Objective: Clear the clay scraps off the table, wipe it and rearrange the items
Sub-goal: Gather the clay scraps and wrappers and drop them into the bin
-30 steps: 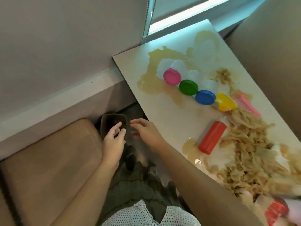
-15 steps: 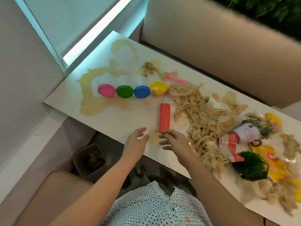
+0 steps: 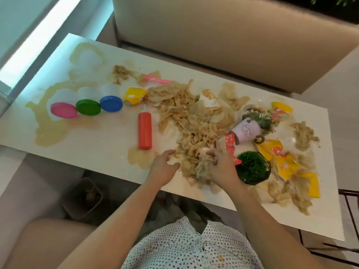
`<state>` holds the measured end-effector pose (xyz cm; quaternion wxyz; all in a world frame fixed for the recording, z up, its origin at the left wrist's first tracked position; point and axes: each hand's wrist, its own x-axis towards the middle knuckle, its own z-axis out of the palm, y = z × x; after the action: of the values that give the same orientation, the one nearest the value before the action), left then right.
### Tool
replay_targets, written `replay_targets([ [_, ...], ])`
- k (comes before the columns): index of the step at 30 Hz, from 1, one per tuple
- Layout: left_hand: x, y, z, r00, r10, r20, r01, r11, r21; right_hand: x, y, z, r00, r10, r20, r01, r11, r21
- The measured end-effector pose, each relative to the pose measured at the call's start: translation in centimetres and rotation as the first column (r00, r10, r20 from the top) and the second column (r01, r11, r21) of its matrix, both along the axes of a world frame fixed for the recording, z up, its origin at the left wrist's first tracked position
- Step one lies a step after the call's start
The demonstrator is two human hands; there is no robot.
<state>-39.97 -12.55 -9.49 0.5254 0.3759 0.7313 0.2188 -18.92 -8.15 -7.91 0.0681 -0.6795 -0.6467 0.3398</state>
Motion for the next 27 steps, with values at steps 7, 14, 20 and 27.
replay_targets([
  [7, 7.5, 0.4, -0.5, 0.992, 0.124, 0.03, -0.123, 0.992, -0.031, 2.3, 1.8, -2.6, 0.925, 0.333, 0.181, -0.333, 0.942, -0.032],
  [14, 8.5, -1.3, 0.4, 0.943, 0.332, 0.026, -0.332, 0.943, 0.009, 1.8, 4.0, -3.0, 0.844, 0.458, 0.28, -0.426, 0.889, -0.169],
  [20, 7.5, -0.6, 1.3, 0.931, 0.366, -0.008, -0.365, 0.929, 0.063, 2.2, 5.2, -2.3, 0.868, 0.434, 0.242, -0.444, 0.896, -0.014],
  [27, 8.4, 2.0, 3.2, 0.928, 0.371, 0.031, -0.372, 0.922, 0.111, 3.2, 6.9, 0.1, 0.961, 0.258, -0.103, -0.225, 0.939, 0.26],
])
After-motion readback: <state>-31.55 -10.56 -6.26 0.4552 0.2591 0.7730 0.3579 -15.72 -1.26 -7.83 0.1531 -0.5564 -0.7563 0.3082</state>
